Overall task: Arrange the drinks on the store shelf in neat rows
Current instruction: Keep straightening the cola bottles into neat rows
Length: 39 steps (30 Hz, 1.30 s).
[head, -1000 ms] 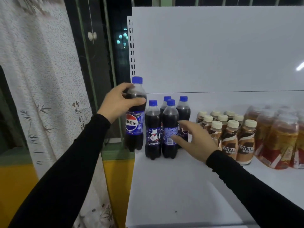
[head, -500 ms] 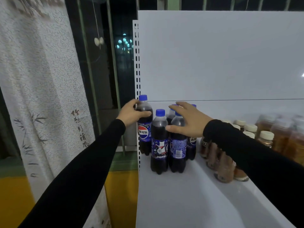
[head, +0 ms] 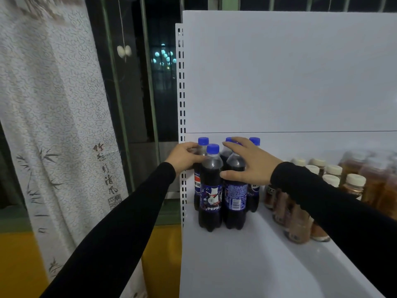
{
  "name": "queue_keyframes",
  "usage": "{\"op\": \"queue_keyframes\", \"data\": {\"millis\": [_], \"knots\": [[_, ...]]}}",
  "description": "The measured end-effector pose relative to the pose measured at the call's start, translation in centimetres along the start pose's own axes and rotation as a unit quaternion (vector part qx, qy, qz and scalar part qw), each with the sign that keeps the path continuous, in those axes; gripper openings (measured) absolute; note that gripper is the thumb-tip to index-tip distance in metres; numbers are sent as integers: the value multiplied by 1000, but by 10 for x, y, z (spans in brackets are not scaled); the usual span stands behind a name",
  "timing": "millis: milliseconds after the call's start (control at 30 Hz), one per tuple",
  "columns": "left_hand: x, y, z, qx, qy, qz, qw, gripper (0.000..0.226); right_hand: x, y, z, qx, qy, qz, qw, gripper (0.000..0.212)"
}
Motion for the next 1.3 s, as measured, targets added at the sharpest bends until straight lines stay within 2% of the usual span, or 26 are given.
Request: {"op": "queue_keyframes", "data": {"millis": [100,333,700,867,1100,1233,1300], "knots": [[13,-1,3,2,4,8,1000,33,0,-1,0,5,-3,15,1000,93],[52,5,18,-18,39,150,988,22,1,-4,-1,19,1,34,999,97],[50,13,25,-23,32,139,990,18,5,-8,3,-11,11,18,1000,93],[67,5,25,-15,52,126,991,19,8,-19,0,23,-4,15,1000,90],[122,16,26,2,171,235,957,30,46,-46,-16,112,30,-17,993,76],[126,52,26,-61,175,350,918,44,68,-39,-18,94,52,-35,994,79],[124,65,28,-82,168,392,901,42,73,-30,-16,67,56,-37,996,82]]}}
Point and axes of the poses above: each hand's wrist, its own z-axis towards the middle knuckle, its own y-axis out of the palm, x = y × z, the point moved 9 cm from there along z, towards the middle knuckle, and after that the axes turned 5 degrees about x, right-handed, at the moved point
